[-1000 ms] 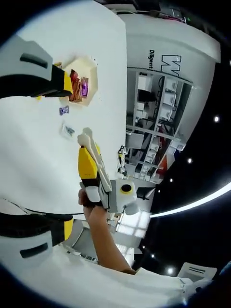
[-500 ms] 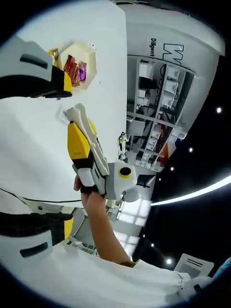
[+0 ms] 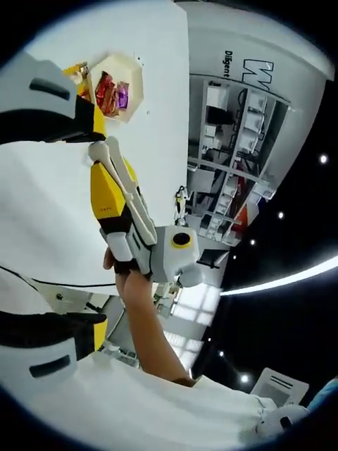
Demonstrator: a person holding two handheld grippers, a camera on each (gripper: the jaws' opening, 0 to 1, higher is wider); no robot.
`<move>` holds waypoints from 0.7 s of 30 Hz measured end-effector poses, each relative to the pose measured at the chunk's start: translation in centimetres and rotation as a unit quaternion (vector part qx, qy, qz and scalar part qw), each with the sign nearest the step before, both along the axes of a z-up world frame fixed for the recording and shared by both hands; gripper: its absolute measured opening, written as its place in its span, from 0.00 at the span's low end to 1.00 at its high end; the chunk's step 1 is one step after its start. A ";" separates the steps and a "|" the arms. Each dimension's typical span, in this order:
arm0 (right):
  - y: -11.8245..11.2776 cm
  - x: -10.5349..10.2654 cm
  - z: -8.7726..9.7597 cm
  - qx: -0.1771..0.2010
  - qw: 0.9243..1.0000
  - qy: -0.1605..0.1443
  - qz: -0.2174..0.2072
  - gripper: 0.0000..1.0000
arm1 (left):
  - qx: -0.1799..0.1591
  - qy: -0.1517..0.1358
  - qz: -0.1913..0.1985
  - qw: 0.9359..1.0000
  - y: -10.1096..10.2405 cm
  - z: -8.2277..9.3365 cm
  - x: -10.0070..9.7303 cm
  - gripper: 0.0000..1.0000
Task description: Place the target food into the container with the food tongs after gripping and lifting it, then release it inside without dropping or visibly crushing the food.
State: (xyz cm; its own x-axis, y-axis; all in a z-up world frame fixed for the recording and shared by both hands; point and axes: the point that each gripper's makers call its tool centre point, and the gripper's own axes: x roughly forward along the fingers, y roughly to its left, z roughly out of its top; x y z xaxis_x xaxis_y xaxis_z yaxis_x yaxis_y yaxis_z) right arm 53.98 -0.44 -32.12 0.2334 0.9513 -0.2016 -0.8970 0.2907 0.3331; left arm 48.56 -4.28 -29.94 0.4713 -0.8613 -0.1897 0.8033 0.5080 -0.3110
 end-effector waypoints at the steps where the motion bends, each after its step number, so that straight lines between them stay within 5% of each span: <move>1: 0.0 0.0 0.1 0.003 1.000 0.002 -0.002 0.24 | -0.001 0.000 -0.001 1.000 0.0 0.1 0.0 0.98; 21: -0.7 -0.3 1.7 0.067 0.997 0.032 -0.034 0.26 | -0.012 0.006 -0.018 1.000 -0.9 1.0 -0.8 0.99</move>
